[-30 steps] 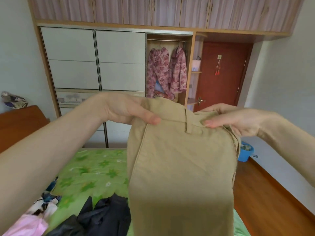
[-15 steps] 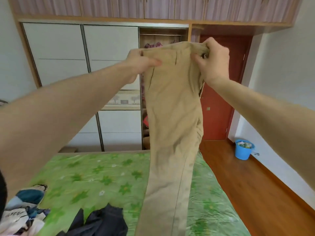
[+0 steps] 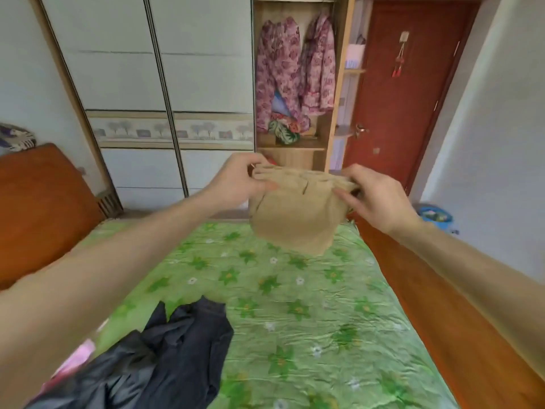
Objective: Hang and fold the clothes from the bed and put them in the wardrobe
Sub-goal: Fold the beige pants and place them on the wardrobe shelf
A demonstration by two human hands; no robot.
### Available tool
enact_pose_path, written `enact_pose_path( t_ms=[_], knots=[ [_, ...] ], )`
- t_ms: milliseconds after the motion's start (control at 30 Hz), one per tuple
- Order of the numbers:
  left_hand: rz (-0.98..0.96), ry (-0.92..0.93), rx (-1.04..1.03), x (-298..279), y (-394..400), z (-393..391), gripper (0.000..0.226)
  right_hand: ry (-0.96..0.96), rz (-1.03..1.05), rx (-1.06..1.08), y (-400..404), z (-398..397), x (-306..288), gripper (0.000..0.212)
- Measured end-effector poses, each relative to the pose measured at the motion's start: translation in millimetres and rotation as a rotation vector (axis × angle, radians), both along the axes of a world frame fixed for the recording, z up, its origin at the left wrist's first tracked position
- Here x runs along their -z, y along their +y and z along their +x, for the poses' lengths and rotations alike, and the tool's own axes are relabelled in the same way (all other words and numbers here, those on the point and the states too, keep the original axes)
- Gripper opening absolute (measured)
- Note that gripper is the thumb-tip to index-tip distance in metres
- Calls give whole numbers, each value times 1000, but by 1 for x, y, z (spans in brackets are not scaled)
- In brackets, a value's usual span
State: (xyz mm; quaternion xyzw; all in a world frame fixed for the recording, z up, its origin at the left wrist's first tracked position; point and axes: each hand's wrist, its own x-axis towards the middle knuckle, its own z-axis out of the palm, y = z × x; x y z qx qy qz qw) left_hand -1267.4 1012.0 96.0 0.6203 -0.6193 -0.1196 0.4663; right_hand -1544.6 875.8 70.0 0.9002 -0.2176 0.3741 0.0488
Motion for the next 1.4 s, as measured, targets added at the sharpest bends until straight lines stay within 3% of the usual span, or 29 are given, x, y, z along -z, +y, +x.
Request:
enact_pose_path(
  t_ms=[133, 167, 267, 367, 433, 567, 800, 933, 1000, 1067, 1167, 1233, 1300, 1400],
  knots=[
    [340, -379, 68, 152, 48, -22, 27, 260, -29, -91, 49, -21, 152, 12],
    [433, -432, 104, 189, 62, -30, 25, 297, -4, -93, 63, -26, 187, 22],
    [616, -449, 171, 283, 107, -60, 18, 510, 87, -98, 109, -47, 277, 56],
    [752, -385, 217, 354, 144, -85, 42, 712, 276, -80, 150, -69, 338, 77],
    [794, -390, 237, 388, 164, -100, 50, 749, 348, -58, 174, -80, 362, 70],
    [820, -479, 279, 434, 197, -125, 39, 789, 480, -45, 208, -100, 398, 60],
    [831, -617, 324, 493, 235, -159, 47, 976, 645, -6, 261, -111, 459, 74],
    [898, -656, 308, 557, 253, -175, 58, 1052, 700, 76, 276, -111, 524, 91],
    [960, -670, 284, 595, 261, -181, 62, 1088, 670, 63, 284, -114, 567, 89],
    [1011, -683, 321, 637, 273, -185, 73, 1085, 644, 63, 301, -118, 616, 74],
    [1041, -696, 373, 690, 289, -179, 88, 1080, 719, 40, 326, -126, 672, 81],
    [994, -633, 393, 707, 291, -175, 63, 1005, 692, 57, 333, -128, 690, 66],
    [807, -594, 342, 723, 285, -175, 36, 756, 665, 98, 332, -125, 707, 41],
    [578, -582, 205, 750, 258, -182, 35, 514, 646, 211, 310, -104, 724, 41]
  ],
)
